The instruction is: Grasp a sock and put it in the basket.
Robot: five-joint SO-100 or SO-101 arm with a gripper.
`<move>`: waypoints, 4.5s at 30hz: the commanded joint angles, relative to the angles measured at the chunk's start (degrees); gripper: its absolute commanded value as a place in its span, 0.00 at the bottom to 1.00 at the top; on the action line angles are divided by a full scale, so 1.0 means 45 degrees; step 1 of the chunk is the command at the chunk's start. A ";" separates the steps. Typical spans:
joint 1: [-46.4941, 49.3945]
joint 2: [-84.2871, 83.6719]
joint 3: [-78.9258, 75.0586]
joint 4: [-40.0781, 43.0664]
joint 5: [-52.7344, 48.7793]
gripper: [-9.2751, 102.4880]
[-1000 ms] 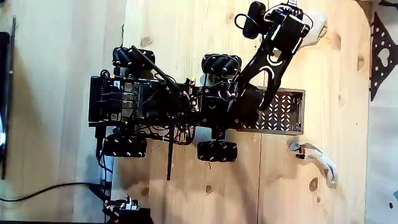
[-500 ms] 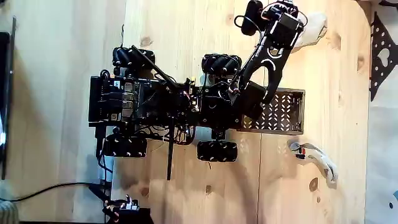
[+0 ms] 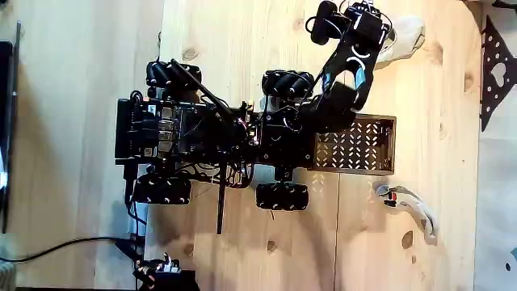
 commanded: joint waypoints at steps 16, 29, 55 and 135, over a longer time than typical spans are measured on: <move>0.2363 -0.7949 -0.7188 0.0332 0.2930 0.53; 0.2246 -1.0723 -0.8008 0.0039 0.4219 0.53; 0.3125 -0.6172 -1.1348 0.6094 0.6250 0.08; 1.4453 0.9082 0.0879 0.8809 0.3555 0.08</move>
